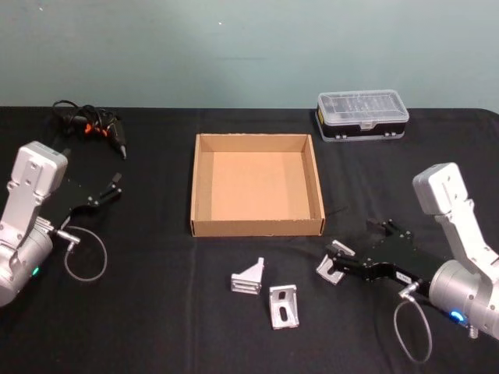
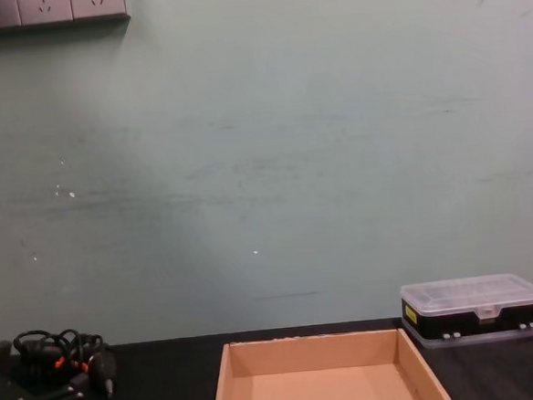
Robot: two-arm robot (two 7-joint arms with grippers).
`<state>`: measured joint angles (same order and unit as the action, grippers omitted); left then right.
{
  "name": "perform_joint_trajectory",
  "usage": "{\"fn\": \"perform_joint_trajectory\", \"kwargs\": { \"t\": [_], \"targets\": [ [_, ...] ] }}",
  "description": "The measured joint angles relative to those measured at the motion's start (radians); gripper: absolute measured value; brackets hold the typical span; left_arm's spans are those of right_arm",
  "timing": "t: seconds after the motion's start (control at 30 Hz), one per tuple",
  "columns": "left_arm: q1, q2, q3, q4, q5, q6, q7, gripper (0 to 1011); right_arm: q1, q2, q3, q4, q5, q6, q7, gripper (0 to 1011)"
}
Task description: Use one hand to pick up the angle iron from the table and place it into the box.
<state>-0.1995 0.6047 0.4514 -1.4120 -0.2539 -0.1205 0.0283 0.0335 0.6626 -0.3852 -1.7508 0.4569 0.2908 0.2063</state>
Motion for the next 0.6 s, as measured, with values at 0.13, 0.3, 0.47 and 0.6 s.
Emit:
{"fn": "perform_joint_trajectory", "kwargs": {
  "t": [0.13, 0.3, 0.47, 0.6],
  "targets": [
    [0.000, 0.000, 0.000, 0.000, 0.000, 0.000, 0.000, 1011, 0.015, -0.009, -0.014, 0.018, -0.025, 0.027, 0.014, 1004],
    [0.000, 0.000, 0.000, 0.000, 0.000, 0.000, 0.000, 1011, 0.027, -0.028, -0.023, 0.043, -0.048, 0.041, 0.020, 1004],
    [0.000, 0.000, 0.000, 0.000, 0.000, 0.000, 0.000, 1012, 0.032, -0.047, -0.026, 0.057, -0.070, 0.044, 0.017, 1004],
    [0.000, 0.000, 0.000, 0.000, 0.000, 0.000, 0.000, 1011, 0.034, -0.060, -0.029, 0.062, -0.090, 0.049, 0.012, 1004]
  ]
}}
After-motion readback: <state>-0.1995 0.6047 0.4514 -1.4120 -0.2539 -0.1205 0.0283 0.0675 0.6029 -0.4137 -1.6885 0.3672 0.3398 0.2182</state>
